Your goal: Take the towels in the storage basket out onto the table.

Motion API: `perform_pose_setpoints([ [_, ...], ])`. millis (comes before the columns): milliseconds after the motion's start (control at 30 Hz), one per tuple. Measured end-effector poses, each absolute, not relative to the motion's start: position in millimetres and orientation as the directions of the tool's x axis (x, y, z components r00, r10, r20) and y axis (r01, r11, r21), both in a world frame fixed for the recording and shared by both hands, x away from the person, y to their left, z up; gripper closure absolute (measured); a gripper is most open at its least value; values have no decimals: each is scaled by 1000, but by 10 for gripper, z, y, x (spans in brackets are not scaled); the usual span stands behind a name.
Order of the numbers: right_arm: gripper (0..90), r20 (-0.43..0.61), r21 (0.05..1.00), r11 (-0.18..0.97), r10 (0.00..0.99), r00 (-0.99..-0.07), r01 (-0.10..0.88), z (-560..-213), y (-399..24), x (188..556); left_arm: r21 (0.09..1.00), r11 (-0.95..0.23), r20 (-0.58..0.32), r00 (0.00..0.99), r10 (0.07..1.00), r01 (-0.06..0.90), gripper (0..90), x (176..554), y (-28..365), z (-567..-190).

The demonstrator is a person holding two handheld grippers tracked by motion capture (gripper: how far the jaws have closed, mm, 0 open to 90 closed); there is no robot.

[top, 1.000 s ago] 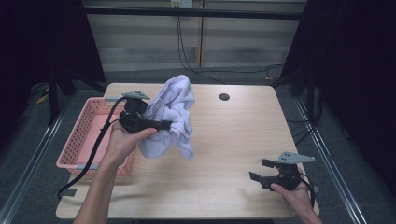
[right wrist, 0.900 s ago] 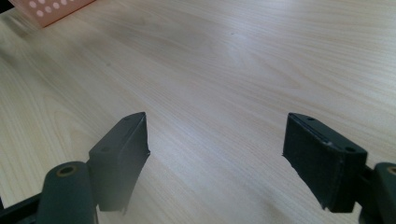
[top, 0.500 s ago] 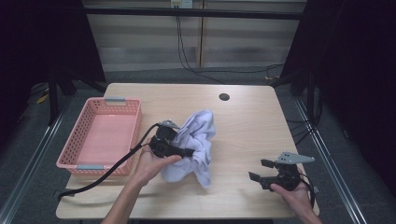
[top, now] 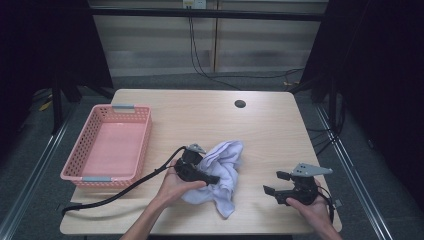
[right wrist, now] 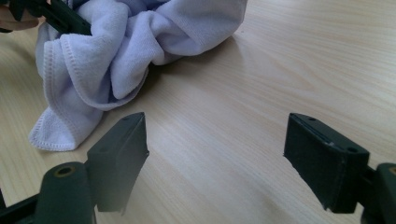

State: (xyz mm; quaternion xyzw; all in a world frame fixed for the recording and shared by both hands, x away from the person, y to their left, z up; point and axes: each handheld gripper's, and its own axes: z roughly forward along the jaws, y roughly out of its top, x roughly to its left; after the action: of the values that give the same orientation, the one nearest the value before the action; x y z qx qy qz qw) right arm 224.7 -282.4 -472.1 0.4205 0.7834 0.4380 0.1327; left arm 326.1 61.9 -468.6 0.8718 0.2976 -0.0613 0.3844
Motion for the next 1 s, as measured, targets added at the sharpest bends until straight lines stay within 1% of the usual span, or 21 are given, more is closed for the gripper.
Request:
perform_pose_setpoints([
  [67,198,158,800,265,772,-615,539,-4704,-2807,2246,644,-518,-333,815,474,564,203,3234,647,-4628],
  [133,194,151,804,268,770,-619,530,-4673,-2778,2251,650,-518,-322,819,475,556,191,3206,674,-4558],
  [200,193,152,809,270,763,-629,522,-4631,-2737,2257,660,-520,-316,828,462,542,159,3182,709,-4488],
  [267,193,148,814,273,755,-639,512,-4593,-2687,2265,679,-502,-309,829,466,535,159,3151,749,-4405],
  [367,199,148,817,282,740,-656,502,-4558,-2594,2296,706,-477,-303,832,465,524,175,3092,814,-4306],
  [433,220,147,821,291,725,-673,492,-4536,-2520,2333,714,-445,-324,819,474,540,214,3048,882,-4280],
  [500,237,150,822,299,708,-691,485,-4507,-2434,2369,719,-452,-296,821,489,528,247,2980,953,-4258],
  [567,287,158,829,300,684,-712,472,-4472,-2344,2408,716,-455,-289,818,497,529,248,2919,1021,-4242],
  [633,370,161,837,303,660,-734,456,-4443,-2243,2439,727,-441,-281,814,508,526,263,2858,1098,-4220],
  [667,396,164,838,308,645,-747,450,-4433,-2191,2456,727,-445,-274,815,510,523,264,2843,1131,-4214],
  [733,475,168,839,321,615,-770,439,-4430,-2072,2482,733,-425,-288,808,514,531,263,2826,1186,-4233],
  [767,498,165,839,335,594,-787,429,-4434,-1987,2497,731,-420,-295,805,515,537,275,2832,1199,-4253],
  [800,525,172,839,337,582,-795,427,-4437,-1936,2508,735,-412,-294,800,524,539,312,2832,1207,-4287],
  [833,542,173,836,348,565,-806,424,-4443,-1865,2523,745,-399,-292,799,526,535,375,2827,1206,-4335],
  [867,551,168,835,363,548,-820,414,-4452,-1795,2541,747,-379,-305,787,536,547,403,2826,1190,-4391],
  [900,549,175,833,370,530,-830,411,-4463,-1730,2562,753,-369,-301,784,543,545,431,2823,1168,-4444],
  [933,532,179,831,377,516,-838,409,-4483,-1670,2587,757,-364,-300,784,543,543,494,2825,1139,-4490],
  [967,502,178,825,389,509,-842,409,-4507,-1614,2610,753,-361,-310,781,542,550,522,2834,1111,-4520],
  [1000,476,182,820,399,497,-848,410,-4540,-1562,2633,757,-364,-302,784,542,543,546,2836,1091,-4529],
])
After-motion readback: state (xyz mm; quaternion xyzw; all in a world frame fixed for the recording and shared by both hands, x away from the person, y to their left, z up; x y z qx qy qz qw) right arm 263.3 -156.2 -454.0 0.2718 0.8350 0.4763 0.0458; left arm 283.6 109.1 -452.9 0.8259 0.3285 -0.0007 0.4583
